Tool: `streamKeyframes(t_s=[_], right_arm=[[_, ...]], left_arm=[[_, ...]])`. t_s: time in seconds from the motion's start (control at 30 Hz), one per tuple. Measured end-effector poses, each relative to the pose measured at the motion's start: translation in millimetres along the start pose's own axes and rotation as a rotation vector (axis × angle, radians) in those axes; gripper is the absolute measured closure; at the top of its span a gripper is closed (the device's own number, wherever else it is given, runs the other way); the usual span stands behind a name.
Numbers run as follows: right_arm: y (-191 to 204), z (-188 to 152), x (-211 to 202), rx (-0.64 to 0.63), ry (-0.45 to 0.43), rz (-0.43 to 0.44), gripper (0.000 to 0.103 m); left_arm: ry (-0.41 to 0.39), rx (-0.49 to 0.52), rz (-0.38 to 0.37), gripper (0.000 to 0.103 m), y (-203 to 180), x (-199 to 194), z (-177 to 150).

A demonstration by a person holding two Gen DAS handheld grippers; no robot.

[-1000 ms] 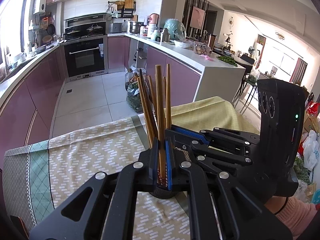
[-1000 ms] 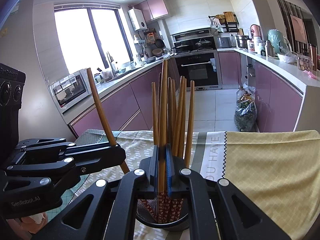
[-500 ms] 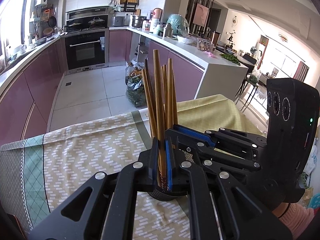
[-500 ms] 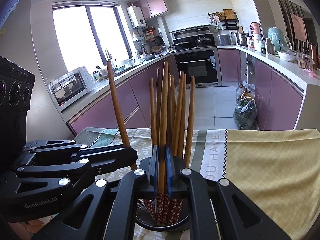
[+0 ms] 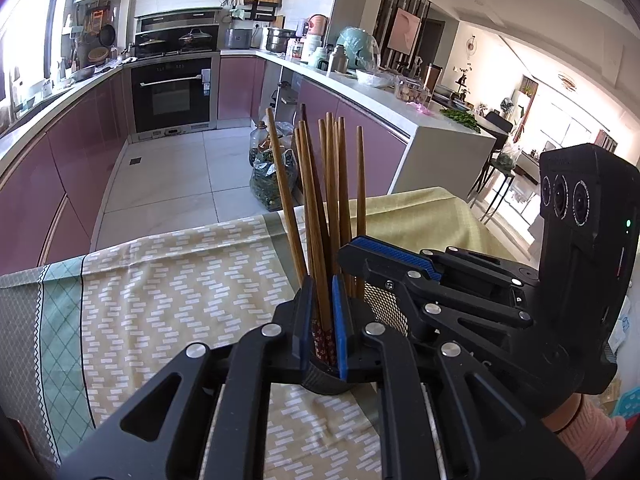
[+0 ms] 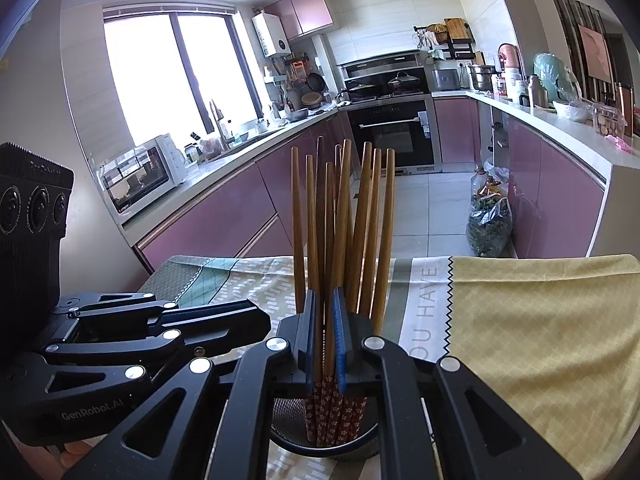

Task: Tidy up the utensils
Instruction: 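Open both tools and pull them back from the mesh cup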

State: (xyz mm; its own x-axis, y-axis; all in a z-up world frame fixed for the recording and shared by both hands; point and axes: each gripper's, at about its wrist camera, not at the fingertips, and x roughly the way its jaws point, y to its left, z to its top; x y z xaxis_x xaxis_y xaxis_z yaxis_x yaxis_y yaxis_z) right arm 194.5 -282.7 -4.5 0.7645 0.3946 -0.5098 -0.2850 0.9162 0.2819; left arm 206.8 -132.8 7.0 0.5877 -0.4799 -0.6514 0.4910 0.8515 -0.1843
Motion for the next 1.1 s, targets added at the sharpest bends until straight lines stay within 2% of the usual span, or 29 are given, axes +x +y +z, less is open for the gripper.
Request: streamKeyframes(t_s=[0.23,0.27,0.33,0.37,0.4,0.43,0.5,0.53,0.57,0.83,1.1], right_arm=[[1.4,-5.0,-11.2,-0.009,-0.020,-0.008,0.076],[2.0,-6.2,-13.8,-0.010,-0.023,-0.008,0.075],[3.6,-8.7,-19.2,-0.016,-0.032,-0.015,0.064],[4.7,-10.2,-22.8,-0.020,-0.042,-0.020,0.061],[5.5,-11.6,-26.6,-0.025,-0.052,-0.024,0.054],[6.8,-13.5,-30.6,-0.029,-0.063,-0.028,0.045],[8.8,-17.2,-36.7,-0.039,-0.080,-0.041,0.033],[10.1,-19.9,-39.7,-0.047,-0.087,-0.047,0.028],[11.5,-22.2,-42.0,-0.052,-0.090,-0.050,0.026],[28.5,-46.0,-58.6,-0.098,-0.139,-0.103,0.007],[47.1,-63.1,-77.8,-0.133,-0.228,-0.143,0.007]], left_arm=[[-0.041,-0.018,0.022,0.068,6.9,-14.8,-10.6],[-0.053,-0.019,0.032,0.062,7.4,-18.5,-12.3],[-0.080,-0.014,0.053,0.056,6.9,-27.1,-16.0],[-0.097,-0.013,0.068,0.048,7.1,-32.1,-18.9],[-0.114,-0.012,0.085,0.040,7.8,-36.8,-21.7],[-0.133,-0.012,0.100,0.037,8.4,-42.0,-24.4],[-0.170,-0.015,0.132,0.020,11.2,-53.2,-31.3],[-0.184,-0.020,0.144,0.015,13.7,-59.3,-33.9],[-0.205,-0.023,0.162,0.007,15.3,-64.7,-38.1],[-0.307,-0.040,0.249,0.006,23.5,-99.1,-65.3],[-0.398,-0.076,0.292,0.006,26.0,-125.7,-87.5]])
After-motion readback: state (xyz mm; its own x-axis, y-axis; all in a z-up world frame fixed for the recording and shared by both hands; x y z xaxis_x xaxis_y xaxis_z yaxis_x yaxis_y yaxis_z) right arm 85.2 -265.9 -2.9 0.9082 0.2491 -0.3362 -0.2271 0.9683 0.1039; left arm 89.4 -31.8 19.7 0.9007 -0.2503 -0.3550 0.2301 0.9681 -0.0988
